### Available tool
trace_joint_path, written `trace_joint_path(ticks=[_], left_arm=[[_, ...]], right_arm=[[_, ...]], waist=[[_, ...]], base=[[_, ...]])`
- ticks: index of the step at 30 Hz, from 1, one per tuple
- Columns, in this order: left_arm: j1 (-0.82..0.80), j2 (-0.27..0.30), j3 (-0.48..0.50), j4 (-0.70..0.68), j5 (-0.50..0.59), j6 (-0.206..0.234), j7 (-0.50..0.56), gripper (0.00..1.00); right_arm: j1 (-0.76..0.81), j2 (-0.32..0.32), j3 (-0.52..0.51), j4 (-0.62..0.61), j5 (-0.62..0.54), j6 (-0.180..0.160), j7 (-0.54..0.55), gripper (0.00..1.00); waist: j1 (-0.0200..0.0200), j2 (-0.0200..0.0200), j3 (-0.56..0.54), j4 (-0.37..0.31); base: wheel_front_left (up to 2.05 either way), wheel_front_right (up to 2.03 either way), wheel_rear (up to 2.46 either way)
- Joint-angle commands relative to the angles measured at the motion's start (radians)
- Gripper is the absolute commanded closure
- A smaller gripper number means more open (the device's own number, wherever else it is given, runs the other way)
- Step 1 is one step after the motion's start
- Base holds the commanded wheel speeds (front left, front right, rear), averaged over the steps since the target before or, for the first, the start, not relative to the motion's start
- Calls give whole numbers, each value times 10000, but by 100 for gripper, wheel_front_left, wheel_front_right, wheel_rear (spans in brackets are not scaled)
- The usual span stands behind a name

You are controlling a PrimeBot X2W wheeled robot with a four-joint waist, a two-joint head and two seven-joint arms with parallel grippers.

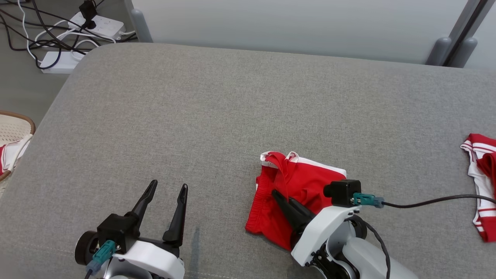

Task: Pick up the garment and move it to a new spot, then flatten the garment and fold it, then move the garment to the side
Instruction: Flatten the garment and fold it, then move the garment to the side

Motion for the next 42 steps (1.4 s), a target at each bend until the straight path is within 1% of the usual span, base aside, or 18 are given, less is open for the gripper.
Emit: trace_joint_path(ticks=[1, 4, 5, 6, 7, 8, 9, 11, 14, 17, 20, 21, 25, 29, 42], left_arm=[[-533, 176, 349, -173, 78, -35, -45, 0], [-547, 181, 318, -148, 75, -34, -35, 0], [-495, 180, 330, -163, 41, 48, -77, 0], [-480, 179, 357, -183, 30, 68, -92, 0], [-467, 180, 388, -208, 20, 85, -111, 0], [-467, 180, 388, -208, 20, 85, -111, 0], [-456, 184, 412, -221, 14, 98, -125, 0], [-427, 192, 479, -236, -6, 139, -155, 0], [-320, 241, 614, -257, -50, 199, -200, 0], [-194, 291, 724, -289, -86, 254, -234, 0], [-55, 340, 820, -316, -110, 314, -261, 0], [21, 378, 869, -347, -118, 350, -273, 0], [262, 516, 972, -448, -133, 469, -283, 0], [474, 585, 1048, -570, -173, 602, -277, 0], [662, 708, 994, -950, -174, 796, -102, 0]], right_arm=[[-391, 141, 317, 55, 166, 2, -285, 0], [-761, 141, 898, 367, 828, 2, -603, 0], [-1597, 142, 1373, 428, 249, 2, -1221, 0], [-1532, 142, 892, 303, -185, 2, -1225, 0], [-1450, 135, 373, 193, -872, 2, -1227, 0], [-1450, 135, 373, 193, -872, 2, -1227, 0], [-1243, 123, -151, -11, -1442, 2, -1229, 0], [-757, -78, -1216, -666, -2756, 2, -1230, 0], [303, -303, -2653, -1847, -4295, 2, -1231, 0], [1346, -534, -3730, -2765, -5360, 2, -1232, 0], [2239, -712, -4626, -3341, -6088, 2, -1233, 0], [2767, -747, -5193, -3606, -6398, 2, -1233, 0], [3823, -700, -6009, -3839, -6819, 2, -1233, 0], [4312, -667, -6213, -3950, -6975, 2, -1233, 0], [4483, -510, -6492, -3890, -6952, 2, -1234, 0]], waist=[[0, 0, 18, 6], [0, 0, 37, 3], [0, 0, 29, -197], [0, 0, 36, -236], [0, 0, 43, -273], [0, 0, 43, -273], [0, 0, 41, -298], [0, 0, 17, -344], [0, 0, -57, -446], [0, 0, -120, -530], [0, 0, -224, -627], [0, 0, -282, -681], [0, 0, -446, -846], [0, 0, -560, -938], [0, 0, -627, -928]], base=[[0, 0, 0], [0, 0, 0], [0, 0, 0], [0, 0, 0], [0, 0, 0], [0, 0, 0], [0, 0, 0], [0, 0, 0], [0, 0, 0], [0, 0, 0], [0, 0, 0], [0, 0, 0], [0, 0, 0], [0, 0, 0], [0, 0, 0]])
